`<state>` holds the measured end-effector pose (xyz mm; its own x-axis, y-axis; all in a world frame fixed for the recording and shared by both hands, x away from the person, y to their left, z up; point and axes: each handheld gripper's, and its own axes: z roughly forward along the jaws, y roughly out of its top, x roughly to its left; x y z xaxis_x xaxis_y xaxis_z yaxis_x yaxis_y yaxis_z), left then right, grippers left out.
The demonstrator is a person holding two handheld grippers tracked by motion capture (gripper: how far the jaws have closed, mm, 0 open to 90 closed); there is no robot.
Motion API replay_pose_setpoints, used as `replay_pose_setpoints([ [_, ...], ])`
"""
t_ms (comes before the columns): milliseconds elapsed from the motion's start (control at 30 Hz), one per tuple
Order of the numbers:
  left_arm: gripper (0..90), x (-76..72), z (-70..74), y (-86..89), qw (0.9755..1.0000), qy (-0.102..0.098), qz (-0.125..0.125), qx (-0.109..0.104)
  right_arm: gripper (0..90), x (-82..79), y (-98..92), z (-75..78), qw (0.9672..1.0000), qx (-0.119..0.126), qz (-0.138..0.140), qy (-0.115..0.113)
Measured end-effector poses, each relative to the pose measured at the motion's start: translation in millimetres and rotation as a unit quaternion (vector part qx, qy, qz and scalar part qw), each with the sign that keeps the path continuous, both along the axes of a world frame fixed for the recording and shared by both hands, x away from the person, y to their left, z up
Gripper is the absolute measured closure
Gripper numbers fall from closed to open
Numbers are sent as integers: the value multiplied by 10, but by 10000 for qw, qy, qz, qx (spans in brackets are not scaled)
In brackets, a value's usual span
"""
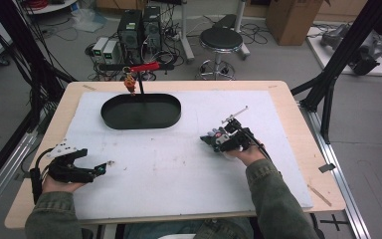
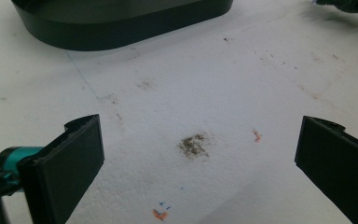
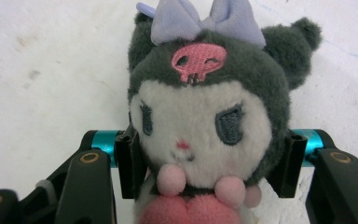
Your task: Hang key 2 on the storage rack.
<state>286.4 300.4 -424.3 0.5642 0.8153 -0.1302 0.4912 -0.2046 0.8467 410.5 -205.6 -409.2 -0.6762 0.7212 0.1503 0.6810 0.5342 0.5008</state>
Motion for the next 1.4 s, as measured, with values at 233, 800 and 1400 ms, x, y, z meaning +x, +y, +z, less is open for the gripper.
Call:
replay_pose_setpoints([
  [233,17,-2,5,8,10000,-18,14,-51,417,15,44,150,9999,85,34,-122],
  [800,17,4,5,18,10000,-35,-1,-80,417,155,340,534,9991,288,138,-286],
  [1400,17,3,4,21,10000,-38,10,-73,417,362,544,831,9981,436,218,-385],
])
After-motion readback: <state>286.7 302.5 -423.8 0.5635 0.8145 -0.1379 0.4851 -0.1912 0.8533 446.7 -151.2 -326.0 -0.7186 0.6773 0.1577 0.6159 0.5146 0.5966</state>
